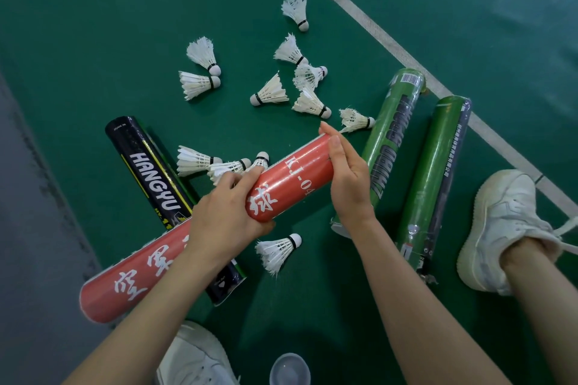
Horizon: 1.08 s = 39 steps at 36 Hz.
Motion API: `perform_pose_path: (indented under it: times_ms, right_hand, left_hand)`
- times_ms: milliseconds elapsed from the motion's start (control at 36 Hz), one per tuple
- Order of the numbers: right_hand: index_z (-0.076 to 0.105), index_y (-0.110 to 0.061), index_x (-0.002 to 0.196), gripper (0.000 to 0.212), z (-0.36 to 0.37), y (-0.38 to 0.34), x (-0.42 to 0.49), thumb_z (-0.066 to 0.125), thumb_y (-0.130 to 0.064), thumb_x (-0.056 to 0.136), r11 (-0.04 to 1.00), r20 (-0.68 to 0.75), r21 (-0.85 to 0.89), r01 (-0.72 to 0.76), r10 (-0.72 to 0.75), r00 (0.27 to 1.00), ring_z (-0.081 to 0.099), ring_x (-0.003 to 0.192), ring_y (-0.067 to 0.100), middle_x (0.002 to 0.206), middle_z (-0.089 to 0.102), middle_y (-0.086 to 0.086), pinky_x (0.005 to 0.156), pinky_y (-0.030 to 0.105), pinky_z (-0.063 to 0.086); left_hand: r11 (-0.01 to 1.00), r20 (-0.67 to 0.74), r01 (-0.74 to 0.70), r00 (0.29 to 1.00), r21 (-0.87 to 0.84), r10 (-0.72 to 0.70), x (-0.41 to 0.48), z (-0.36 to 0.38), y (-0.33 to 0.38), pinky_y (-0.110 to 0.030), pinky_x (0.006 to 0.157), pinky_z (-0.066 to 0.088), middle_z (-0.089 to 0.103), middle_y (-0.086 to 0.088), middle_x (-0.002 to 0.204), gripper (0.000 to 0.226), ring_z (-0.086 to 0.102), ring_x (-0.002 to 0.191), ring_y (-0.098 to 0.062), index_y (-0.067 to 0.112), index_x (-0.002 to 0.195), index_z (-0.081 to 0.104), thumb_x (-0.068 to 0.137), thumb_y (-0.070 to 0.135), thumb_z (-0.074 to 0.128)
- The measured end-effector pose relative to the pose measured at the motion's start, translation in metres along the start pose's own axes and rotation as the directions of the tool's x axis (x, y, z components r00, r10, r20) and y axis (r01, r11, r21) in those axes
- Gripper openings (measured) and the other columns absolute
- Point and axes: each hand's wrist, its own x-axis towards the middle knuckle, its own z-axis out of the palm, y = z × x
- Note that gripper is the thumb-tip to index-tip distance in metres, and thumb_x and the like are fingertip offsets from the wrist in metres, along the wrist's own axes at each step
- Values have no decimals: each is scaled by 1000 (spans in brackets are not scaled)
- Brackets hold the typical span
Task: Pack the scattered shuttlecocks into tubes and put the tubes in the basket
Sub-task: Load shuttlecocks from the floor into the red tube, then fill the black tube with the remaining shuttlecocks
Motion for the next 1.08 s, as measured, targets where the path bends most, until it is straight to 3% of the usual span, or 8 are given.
perform_pose_path:
  times_ms: [167, 250, 333, 444, 556, 917, 1000, 1083]
  right_hand:
    - [44, -25, 141, 49, -27, 4, 14, 18, -42, 103, 994, 35, -100, -44, 47, 998, 56, 92, -13, 105, 57, -22, 80, 4, 43]
    - [47, -20, 138, 46, -50, 16, 18, 24, -42, 104, 983, -189, -183, 3, -38, 981, 49, 118, 2, 126, 55, -12, 105, 25, 38]
    - [44, -19, 136, 40, -70, 43, 16, 47, -32, 98, 889, -329, -446, -106, -53, 943, 43, 121, 15, 134, 43, 4, 106, 44, 40]
    - [1, -28, 151, 94, -79, 69, 13, 65, -46, 85, 728, -239, -600, -331, 232, 943, 34, 133, 29, 153, 15, 6, 104, 47, 40]
    - [-32, -33, 142, 114, -79, 72, 21, 67, -37, 86, 779, -234, -445, -441, 374, 897, 50, 113, 29, 148, 30, 14, 95, 44, 46]
    - [3, -41, 148, 74, -106, 85, -14, 53, -31, 95, 827, -380, -412, -382, 225, 897, 38, 128, 30, 150, 19, 12, 105, 48, 36]
    - [4, -37, 149, 75, -109, 88, -21, 54, -28, 94, 821, -411, -418, -389, 211, 887, 39, 128, 29, 150, 20, 13, 106, 47, 36]
    - [5, -31, 149, 75, -108, 89, -27, 55, -27, 94, 812, -414, -448, -373, 182, 892, 32, 133, 28, 152, 19, 12, 110, 47, 32]
  left_hand:
    - [1000, 113, -19, 993, -10, 20, 16, 10, 21, -35, 88, 48, 46, 9, 117, 96, 54, 104, -17, 40, 141, 26, 61, 62, 75]
    - [999, 157, -26, 987, -46, 33, 37, 20, 38, -35, 84, 50, 52, 6, 110, 97, 57, 96, -16, 37, 138, 29, 58, 70, 73]
    - [994, 218, 18, 976, -108, 6, 60, 29, 54, -34, 80, 52, 55, 4, 113, 98, 59, 93, -16, 29, 137, 31, 59, 75, 69]
    - [988, 270, 25, 963, -150, 17, 84, 40, 75, -41, 78, 55, 58, -2, 112, 90, 63, 89, -22, 23, 127, 35, 62, 81, 60]
    - [987, 299, 60, 954, -146, -14, 102, 50, 94, -47, 85, 52, 51, -10, 123, 96, 59, 101, -31, 17, 136, 26, 70, 80, 53]
    - [867, 500, 208, 864, -452, 54, 123, 79, 170, -54, 108, 34, 9, -20, 155, 95, 37, 132, -39, 22, 150, -16, 91, 55, 50]
    - [928, 502, 124, 861, -352, 75, 111, 88, 161, -50, 114, 25, 4, -15, 157, 87, 19, 142, -36, 22, 152, -6, 93, 37, 55]
    - [933, 538, 126, 839, -338, 82, 97, 100, 143, -47, 104, 42, 24, -17, 150, 80, 42, 128, -32, 22, 151, 14, 88, 24, 63]
